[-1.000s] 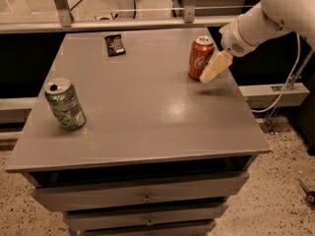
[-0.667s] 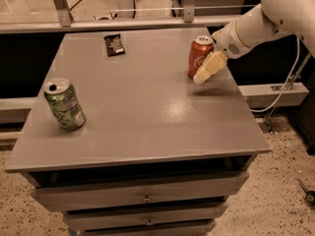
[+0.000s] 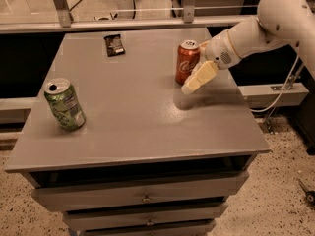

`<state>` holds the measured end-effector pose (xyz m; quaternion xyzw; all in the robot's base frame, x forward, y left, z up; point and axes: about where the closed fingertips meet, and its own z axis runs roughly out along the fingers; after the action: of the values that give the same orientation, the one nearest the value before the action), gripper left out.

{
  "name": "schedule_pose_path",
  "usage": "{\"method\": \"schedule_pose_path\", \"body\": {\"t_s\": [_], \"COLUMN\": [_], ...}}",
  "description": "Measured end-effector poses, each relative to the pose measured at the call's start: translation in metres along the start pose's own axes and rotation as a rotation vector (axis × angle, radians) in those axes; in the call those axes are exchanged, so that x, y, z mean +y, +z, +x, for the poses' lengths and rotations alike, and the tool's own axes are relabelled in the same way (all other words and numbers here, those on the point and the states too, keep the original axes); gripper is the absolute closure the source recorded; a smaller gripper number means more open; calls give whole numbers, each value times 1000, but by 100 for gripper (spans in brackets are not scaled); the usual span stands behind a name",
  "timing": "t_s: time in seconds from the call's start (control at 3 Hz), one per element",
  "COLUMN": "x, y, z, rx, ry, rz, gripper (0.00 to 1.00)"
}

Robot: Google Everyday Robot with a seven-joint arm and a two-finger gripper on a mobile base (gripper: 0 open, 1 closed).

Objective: Knock coke can over

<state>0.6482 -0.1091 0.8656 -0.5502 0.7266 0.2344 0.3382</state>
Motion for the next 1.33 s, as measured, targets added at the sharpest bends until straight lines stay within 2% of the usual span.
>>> {"method": "schedule_pose_path", "body": {"t_s": [0.33, 0.67, 1.0, 1.33], "x": [45, 88, 118, 128], "y": [5, -8, -24, -43], "z": [-26, -60, -87, -97], "rx": [-79, -156, -206, -230], "ry": [-34, -124, -216, -279], "rz": [-143, -240, -282, -254], "gripper": [0, 0, 0, 0]}}
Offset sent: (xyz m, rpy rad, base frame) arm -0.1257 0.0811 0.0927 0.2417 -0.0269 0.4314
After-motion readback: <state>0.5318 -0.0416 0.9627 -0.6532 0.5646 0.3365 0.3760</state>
